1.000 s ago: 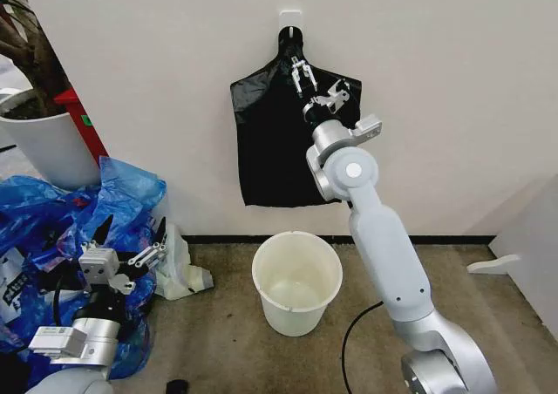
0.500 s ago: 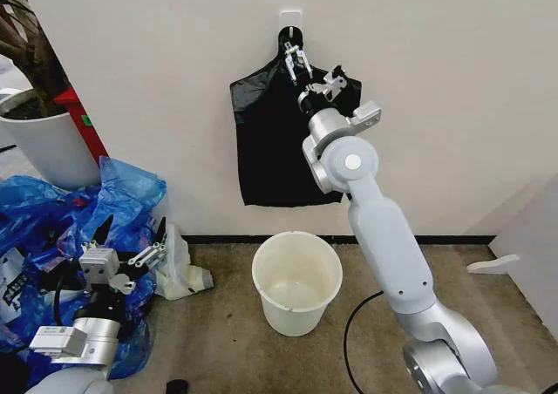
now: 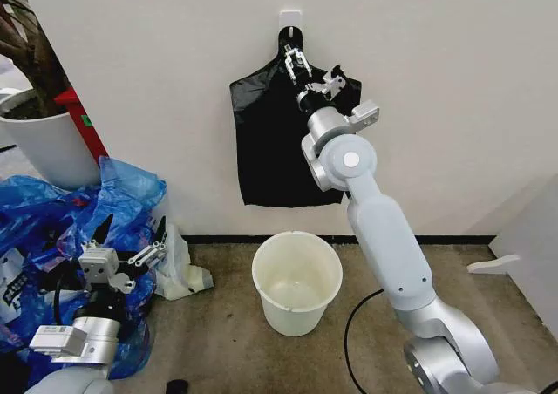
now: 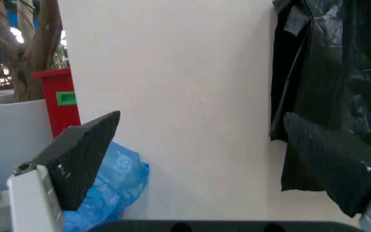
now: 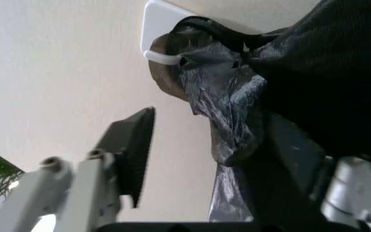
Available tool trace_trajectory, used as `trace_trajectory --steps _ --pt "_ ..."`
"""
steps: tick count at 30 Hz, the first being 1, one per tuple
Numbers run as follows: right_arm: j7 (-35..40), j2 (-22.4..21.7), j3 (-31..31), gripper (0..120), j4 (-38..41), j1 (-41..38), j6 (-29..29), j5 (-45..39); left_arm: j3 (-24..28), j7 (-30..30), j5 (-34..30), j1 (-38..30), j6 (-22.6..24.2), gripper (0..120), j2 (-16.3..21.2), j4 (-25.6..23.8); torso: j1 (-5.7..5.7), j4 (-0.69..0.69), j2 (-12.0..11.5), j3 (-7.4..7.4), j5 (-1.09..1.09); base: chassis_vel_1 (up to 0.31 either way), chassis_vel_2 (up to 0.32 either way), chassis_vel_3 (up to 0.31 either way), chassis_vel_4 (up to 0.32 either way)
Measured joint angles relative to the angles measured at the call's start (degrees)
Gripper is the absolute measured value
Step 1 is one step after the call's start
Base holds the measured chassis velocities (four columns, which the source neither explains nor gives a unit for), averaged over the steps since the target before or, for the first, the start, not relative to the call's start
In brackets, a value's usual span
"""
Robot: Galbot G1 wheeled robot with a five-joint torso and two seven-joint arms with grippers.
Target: Place the garbage bag over the trash bin.
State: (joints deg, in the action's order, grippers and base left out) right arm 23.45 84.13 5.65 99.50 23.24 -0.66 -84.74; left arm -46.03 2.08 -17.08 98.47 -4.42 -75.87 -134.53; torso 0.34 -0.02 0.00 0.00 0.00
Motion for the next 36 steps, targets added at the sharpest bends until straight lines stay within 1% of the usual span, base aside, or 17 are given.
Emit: trace_trajectory --steps 1,3,7,8,9,10,15,16,18,26,34,36 --pt "0.0 0.0 0.0 62 0.0 0.0 0.0 0.0 0.0 0.0 0.0 0.0 0.0 100 0.0 0.0 0.0 0.0 0.0 0.0 0.0 0.0 0.0 0.0 0.0" --pt "-0.03 0.0 0.12 52 -0.01 0.03 -0.02 -0.26 -0.02 0.01 0.0 0.0 -0.08 100 -0.02 0.03 0.0 0.0 0.0 0.0 0.0 0.0 0.0 0.0 0.0" --pt "-0.05 -0.01 0.31 37 -0.04 0.26 0.0 -0.77 -0.13 0.01 0.0 0.0 -0.39 100 -0.1 0.04 0.0 0.0 0.0 0.0 0.0 0.0 0.0 0.0 0.0" --pt "-0.08 -0.1 0.36 32 0.04 0.56 0.13 -0.83 -0.18 0.01 -0.01 0.01 -0.59 100 -0.1 0.13 0.0 0.0 0.0 0.0 0.0 0.0 0.0 0.0 0.0" --pt "-0.08 -0.1 0.36 32 0.04 0.56 0.13 -0.83 -0.18 0.01 -0.01 0.01 -0.59 100 -0.1 0.13 0.0 0.0 0.0 0.0 0.0 0.0 0.0 0.0 0.0" --pt "-0.08 -0.14 0.37 29 0.12 0.74 0.2 -0.84 -0.2 0.01 -0.01 0.04 -0.7 100 -0.1 0.19 0.0 0.0 0.0 0.0 0.0 0.0 0.0 0.0 0.0" --pt "-0.08 -0.34 0.69 7 0.24 1.44 0.53 -1.14 -0.26 0.0 -0.07 0.16 -1.07 100 -0.1 0.42 0.0 0.0 0.0 0.0 0.0 0.0 0.0 0.0 0.0" --pt "-0.08 -0.34 0.69 7 0.24 1.44 0.53 -1.14 -0.26 0.0 -0.07 0.16 -1.07 100 -0.1 0.42 0.0 0.0 0.0 0.0 0.0 0.0 0.0 0.0 0.0" --pt "-0.08 -0.36 0.85 1 0.12 1.34 0.64 -1.38 -0.28 0.0 -0.11 0.14 -1.08 100 -0.1 0.39 0.0 0.0 0.0 0.0 0.0 0.0 0.0 0.0 0.0" --pt "-0.37 -0.82 0.87 0 1.05 1.85 0.98 -2.05 -0.34 0.0 -0.23 0.1 -1.13 100 -0.06 0.19 0.0 0.01 0.0 0.0 0.0 0.0 0.0 0.0 0.0" --pt "-0.12 -3.65 -0.28 0 6.59 9.42 1.62 -2.05 -0.04 0.18 -0.27 -0.1 -1.24 100 -0.12 0.72 0.0 0.0 0.0 0.0 0.01 0.0 0.0 0.0 0.0" --pt "-0.18 -4.46 -0.68 0 8.89 12.52 1.93 -1.35 -0.01 0.21 -0.27 -0.14 -1.35 100 -0.17 0.89 0.0 0.0 0.0 0.0 0.0 0.0 0.0 0.0 0.0"
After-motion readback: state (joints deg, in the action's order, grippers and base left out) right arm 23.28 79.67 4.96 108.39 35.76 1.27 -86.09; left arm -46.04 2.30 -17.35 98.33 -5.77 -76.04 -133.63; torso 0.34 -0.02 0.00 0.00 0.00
